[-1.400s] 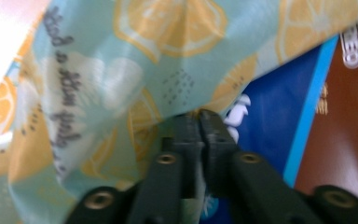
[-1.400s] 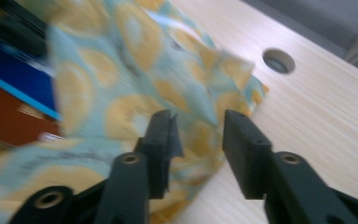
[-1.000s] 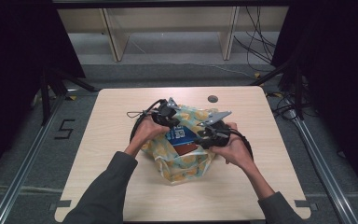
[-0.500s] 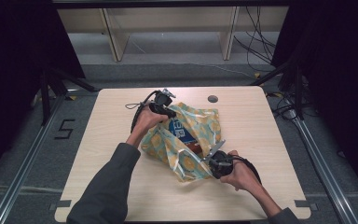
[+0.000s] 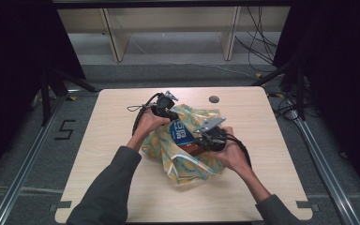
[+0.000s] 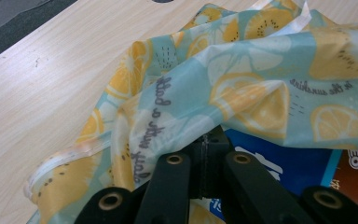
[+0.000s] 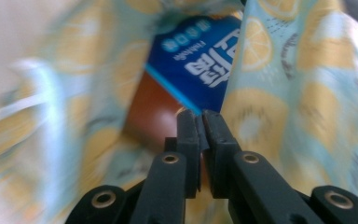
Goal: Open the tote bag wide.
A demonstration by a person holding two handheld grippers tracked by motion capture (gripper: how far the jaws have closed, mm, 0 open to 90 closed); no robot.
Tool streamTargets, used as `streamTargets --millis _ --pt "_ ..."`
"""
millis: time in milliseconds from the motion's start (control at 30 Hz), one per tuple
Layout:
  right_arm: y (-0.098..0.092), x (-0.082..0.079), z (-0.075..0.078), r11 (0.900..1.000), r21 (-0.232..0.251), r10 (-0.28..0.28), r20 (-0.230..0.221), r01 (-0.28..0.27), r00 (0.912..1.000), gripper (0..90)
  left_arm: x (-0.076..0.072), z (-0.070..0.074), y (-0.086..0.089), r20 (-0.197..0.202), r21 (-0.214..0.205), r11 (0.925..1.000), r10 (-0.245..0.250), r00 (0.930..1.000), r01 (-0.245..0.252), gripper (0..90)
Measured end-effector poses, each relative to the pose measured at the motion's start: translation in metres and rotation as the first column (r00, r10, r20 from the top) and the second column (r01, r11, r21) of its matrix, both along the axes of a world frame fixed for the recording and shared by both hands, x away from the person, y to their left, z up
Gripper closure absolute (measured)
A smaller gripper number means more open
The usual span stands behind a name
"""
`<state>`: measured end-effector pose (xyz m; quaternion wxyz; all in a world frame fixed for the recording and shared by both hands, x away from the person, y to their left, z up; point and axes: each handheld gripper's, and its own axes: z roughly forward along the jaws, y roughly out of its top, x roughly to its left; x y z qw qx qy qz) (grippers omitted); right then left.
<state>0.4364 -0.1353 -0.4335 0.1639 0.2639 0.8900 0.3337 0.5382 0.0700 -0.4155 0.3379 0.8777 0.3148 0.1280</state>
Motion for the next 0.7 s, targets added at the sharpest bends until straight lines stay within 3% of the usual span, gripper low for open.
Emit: streamTargets --millis 33,67,100,167,200,233,300,333,433,500,567,600,700 --pt "0.004 0.006 -0.004 0.9984 -0.055 -0.014 -0.005 0.014 0.9999 87.7 -0.001 0.002 0.002 0.004 0.002 0.9999 -0.012 0.9999 0.012 89.6" --pt "0.003 0.023 -0.01 0.9898 -0.122 -0.069 0.035 0.073 0.997 89.6 -0.002 0.004 0.003 0.003 0.002 0.9999 -0.01 0.9999 0.01 89.6" --pt "0.003 0.023 -0.01 0.9898 -0.122 -0.069 0.035 0.073 0.997 89.6 -0.003 0.004 0.004 0.003 -0.013 0.9999 -0.008 1.0 0.008 89.6" --pt "-0.008 0.039 -0.01 0.9831 -0.091 -0.155 0.048 0.159 0.9867 90.0 -0.006 0.004 0.006 0.004 -0.003 0.9996 -0.027 0.9996 0.027 89.6" --pt "-0.017 0.045 -0.007 0.9759 -0.088 -0.194 0.062 0.199 0.979 90.0 -0.005 0.004 0.007 0.02 -0.007 0.9991 -0.043 0.9989 0.043 89.6" --pt "-0.025 0.051 -0.005 0.9692 -0.058 -0.236 0.067 0.239 0.9696 90.0 -0.008 0.004 0.008 0.002 -0.015 0.9995 -0.028 0.9996 0.028 89.6" --pt "-0.043 0.062 -0.002 0.9585 -0.012 -0.284 0.059 0.285 0.9571 90.0 -0.009 0.001 0.009 0.005 -0.015 0.9994 -0.032 0.9995 0.033 89.6" --pt "-0.049 0.066 -0.001 0.9502 -0.019 -0.31 0.047 0.311 0.9496 90.0 -0.009 0.0 0.009 -0.001 -0.002 0.9993 -0.038 0.9993 0.038 89.6" --pt "-0.066 0.083 -0.015 0.9201 -0.121 -0.37 0.041 0.372 0.928 90.0 -0.007 -0.004 0.008 -0.005 -0.007 0.9995 -0.03 0.9995 0.03 89.6" --pt "-0.081 0.092 -0.04 0.9043 -0.18 -0.392 0.01 0.387 0.9199 90.0 -0.006 -0.008 0.008 -0.012 -0.013 0.9996 -0.025 0.9996 0.024 89.5" --pt "-0.084 0.089 -0.043 0.9058 -0.164 -0.395 0.005 0.391 0.9185 90.0 -0.006 -0.009 0.008 -0.01 -0.016 0.9995 -0.025 0.9996 0.025 89.5" --pt "-0.086 0.085 -0.042 0.9099 -0.125 -0.398 0.003 0.396 0.9172 90.0 -0.006 -0.009 0.009 -0.013 -0.026 0.9994 -0.025 0.9996 0.025 89.5" --pt "-0.088 0.07 -0.021 0.9298 -0.011 -0.368 -0.006 0.368 0.9298 87.6 -0.006 -0.007 0.009 -0.015 -0.01 0.9993 -0.036 0.9992 0.036 89.3"
